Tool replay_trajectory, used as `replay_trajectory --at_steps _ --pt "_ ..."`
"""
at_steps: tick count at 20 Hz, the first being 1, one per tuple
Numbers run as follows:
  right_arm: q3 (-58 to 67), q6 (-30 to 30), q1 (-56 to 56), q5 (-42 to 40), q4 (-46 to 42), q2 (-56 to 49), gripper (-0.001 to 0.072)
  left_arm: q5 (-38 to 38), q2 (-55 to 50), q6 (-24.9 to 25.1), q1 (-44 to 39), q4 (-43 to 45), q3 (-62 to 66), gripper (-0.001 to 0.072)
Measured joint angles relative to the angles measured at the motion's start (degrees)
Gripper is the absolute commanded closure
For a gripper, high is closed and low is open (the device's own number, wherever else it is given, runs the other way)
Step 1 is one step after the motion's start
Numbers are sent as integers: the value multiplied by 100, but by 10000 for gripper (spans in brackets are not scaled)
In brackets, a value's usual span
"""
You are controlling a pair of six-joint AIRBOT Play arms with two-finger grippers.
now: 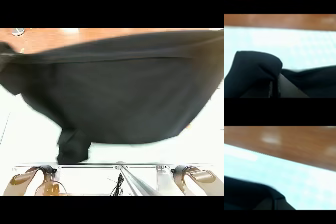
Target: Fold the shirts.
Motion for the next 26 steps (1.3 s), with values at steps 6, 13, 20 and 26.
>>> replay_trajectory --at_steps 6,13,20,26 --pt "-201 125 -981 -717 719 -2090 690 1034 -2603 247 -702 -321 236 679" --pt "-190 -249 -1639 -1351 3152 -4033 65 1270 -4575 225 -1121 -949 966 0" --pt "-208 -457 -2579 -343 3617 -4398 91 -1075 -4625 0 -157 74 872 3" --pt "-1624 -236 -3598 396 1853 -3536 91 -1027 -3423 389 608 487 -1606 4"
